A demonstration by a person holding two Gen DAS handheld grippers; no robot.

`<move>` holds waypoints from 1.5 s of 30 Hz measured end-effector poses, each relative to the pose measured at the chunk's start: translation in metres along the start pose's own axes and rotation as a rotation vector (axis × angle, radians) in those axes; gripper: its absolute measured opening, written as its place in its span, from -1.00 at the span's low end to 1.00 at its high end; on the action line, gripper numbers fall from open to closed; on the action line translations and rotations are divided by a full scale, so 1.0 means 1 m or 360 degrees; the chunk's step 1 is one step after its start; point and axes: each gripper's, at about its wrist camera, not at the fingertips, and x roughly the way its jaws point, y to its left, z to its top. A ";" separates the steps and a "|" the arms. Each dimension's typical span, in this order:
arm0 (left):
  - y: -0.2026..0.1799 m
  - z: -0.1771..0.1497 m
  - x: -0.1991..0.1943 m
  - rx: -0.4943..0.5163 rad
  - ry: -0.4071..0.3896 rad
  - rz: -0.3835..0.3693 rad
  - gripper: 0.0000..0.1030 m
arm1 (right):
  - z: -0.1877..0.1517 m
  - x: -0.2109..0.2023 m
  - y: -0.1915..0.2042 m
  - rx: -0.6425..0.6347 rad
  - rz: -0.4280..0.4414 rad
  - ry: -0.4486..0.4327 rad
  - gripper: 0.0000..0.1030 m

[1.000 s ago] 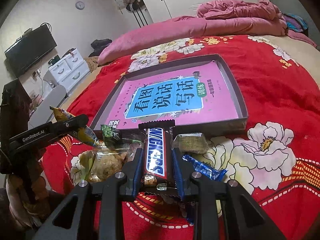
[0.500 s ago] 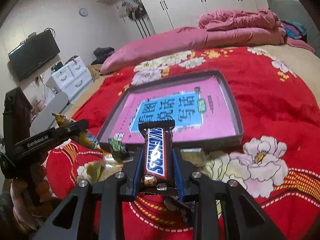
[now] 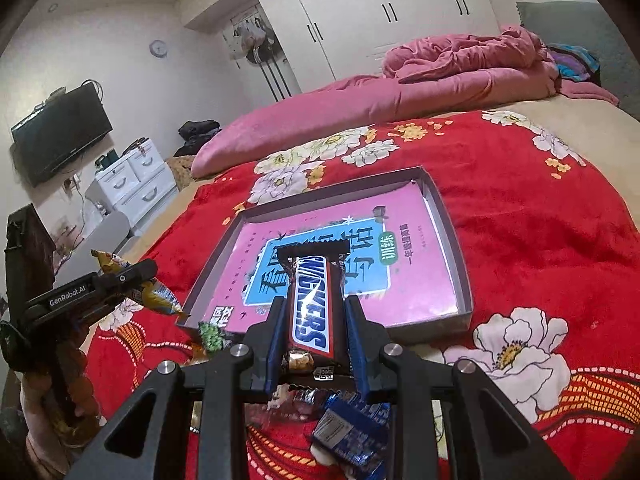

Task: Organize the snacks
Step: 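Carry the Snickers bar and yellow bag over the tray with both tools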

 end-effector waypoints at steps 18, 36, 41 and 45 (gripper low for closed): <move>0.001 0.007 0.047 0.0024 0.0078 0.0054 -0.71 | 0.028 0.032 -0.031 0.0046 -0.0142 -0.0034 -0.43; 0.004 0.000 0.072 0.0055 0.0230 0.0099 -0.71 | 0.031 0.058 -0.043 0.0014 -0.0266 0.0044 -0.43; 0.000 -0.004 0.075 0.0095 0.0251 0.0110 -0.71 | 0.029 0.068 -0.048 0.0005 -0.0306 0.0118 -0.43; 0.000 -0.004 0.077 0.0093 0.0270 0.0103 -0.71 | 0.026 0.072 -0.051 0.0009 -0.0325 0.0146 -0.43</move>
